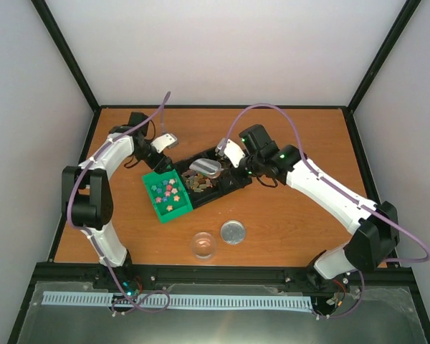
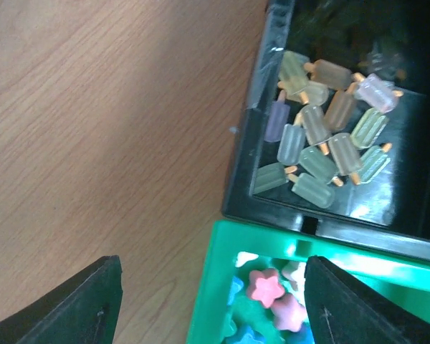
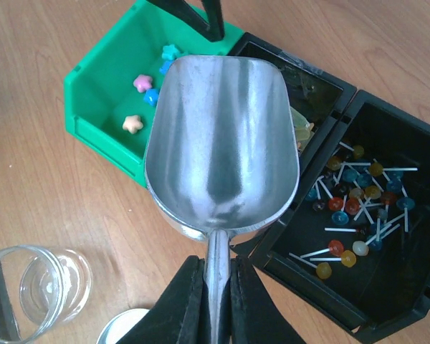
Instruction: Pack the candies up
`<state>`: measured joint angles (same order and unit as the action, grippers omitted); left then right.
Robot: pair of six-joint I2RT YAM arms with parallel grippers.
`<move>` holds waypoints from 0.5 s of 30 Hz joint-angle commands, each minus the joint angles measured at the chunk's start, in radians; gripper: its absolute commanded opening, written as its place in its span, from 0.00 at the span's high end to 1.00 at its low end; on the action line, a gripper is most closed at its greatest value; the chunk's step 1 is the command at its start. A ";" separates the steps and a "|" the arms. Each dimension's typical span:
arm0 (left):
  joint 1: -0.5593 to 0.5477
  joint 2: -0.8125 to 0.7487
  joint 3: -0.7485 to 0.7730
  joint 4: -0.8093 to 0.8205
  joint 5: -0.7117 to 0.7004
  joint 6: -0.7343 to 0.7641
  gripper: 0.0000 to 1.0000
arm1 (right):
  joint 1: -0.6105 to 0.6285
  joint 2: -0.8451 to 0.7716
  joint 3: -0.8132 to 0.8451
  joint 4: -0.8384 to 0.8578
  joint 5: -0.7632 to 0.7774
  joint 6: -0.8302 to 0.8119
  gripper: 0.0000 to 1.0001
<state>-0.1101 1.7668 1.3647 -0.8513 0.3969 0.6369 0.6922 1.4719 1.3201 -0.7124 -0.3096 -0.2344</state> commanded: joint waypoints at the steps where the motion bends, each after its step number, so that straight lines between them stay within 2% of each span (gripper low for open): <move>1: -0.020 0.039 0.047 0.049 -0.081 0.042 0.30 | -0.004 -0.033 0.004 -0.028 -0.040 -0.021 0.97; 9: -0.021 0.049 0.008 0.086 -0.144 -0.104 0.57 | -0.005 -0.027 -0.005 -0.041 -0.065 -0.024 0.97; 13: -0.021 0.020 -0.039 0.089 -0.146 -0.137 0.63 | -0.003 -0.013 0.002 -0.043 -0.078 -0.025 0.97; 15: -0.020 0.006 -0.058 0.086 -0.155 -0.160 0.71 | -0.003 -0.004 0.010 -0.048 -0.080 -0.023 0.97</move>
<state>-0.1265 1.8027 1.3403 -0.7860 0.2893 0.5400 0.6926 1.4612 1.3201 -0.7532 -0.3618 -0.2478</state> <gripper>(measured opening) 0.341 0.062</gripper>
